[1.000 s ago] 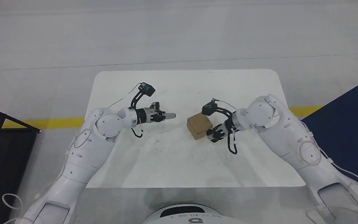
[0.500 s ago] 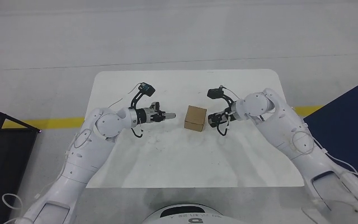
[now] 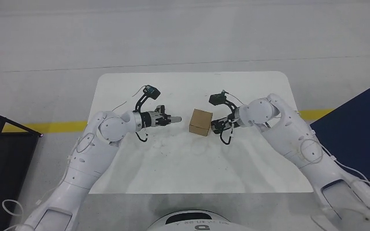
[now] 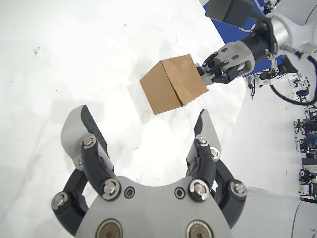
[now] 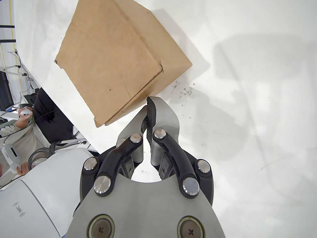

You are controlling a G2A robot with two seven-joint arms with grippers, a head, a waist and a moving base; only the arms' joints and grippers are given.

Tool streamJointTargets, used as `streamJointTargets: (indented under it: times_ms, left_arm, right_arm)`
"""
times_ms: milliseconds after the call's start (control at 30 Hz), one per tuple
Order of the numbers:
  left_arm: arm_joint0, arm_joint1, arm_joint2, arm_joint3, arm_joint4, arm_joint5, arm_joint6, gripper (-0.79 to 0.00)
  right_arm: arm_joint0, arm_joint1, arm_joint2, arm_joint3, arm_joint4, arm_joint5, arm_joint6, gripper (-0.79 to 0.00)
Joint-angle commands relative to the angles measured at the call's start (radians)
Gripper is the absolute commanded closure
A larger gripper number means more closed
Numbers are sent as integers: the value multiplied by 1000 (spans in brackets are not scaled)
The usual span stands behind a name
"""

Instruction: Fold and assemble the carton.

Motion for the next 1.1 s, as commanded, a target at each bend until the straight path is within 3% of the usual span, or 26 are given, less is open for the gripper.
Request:
streamJointTargets:
  times_ms: [0, 100, 267, 467, 600, 867, 1067]
  left_arm:
    - [0, 0, 0, 0, 0, 0, 0, -785]
    - [2, 1, 1, -2, 26, 15, 7, -785]
    - [-47, -3, 56, -38, 216, 164, -54, -785]
    - [-158, -36, 190, -38, 316, 283, -156, -785]
    - [-240, -70, 288, 9, 364, 383, -223, -785]
    - [-357, -153, 461, 128, 304, 390, -260, -785]
    - [-393, -182, 475, 202, 258, 390, -222, -785]
  right_arm:
    - [-3, 4, 19, 9, 10, -10, -8, 0]
    - [-30, 19, 69, -1, 16, -20, -26, 0]
    - [-127, 58, 194, -74, 39, -52, -68, 0]
    - [-253, 94, 314, -184, 41, -75, -98, 0]
    - [-301, 106, 356, -229, 33, -71, -105, 0]
    - [-349, 116, 397, -267, 30, -69, -120, 0]
    - [-378, 123, 418, -297, 38, -110, -111, 0]
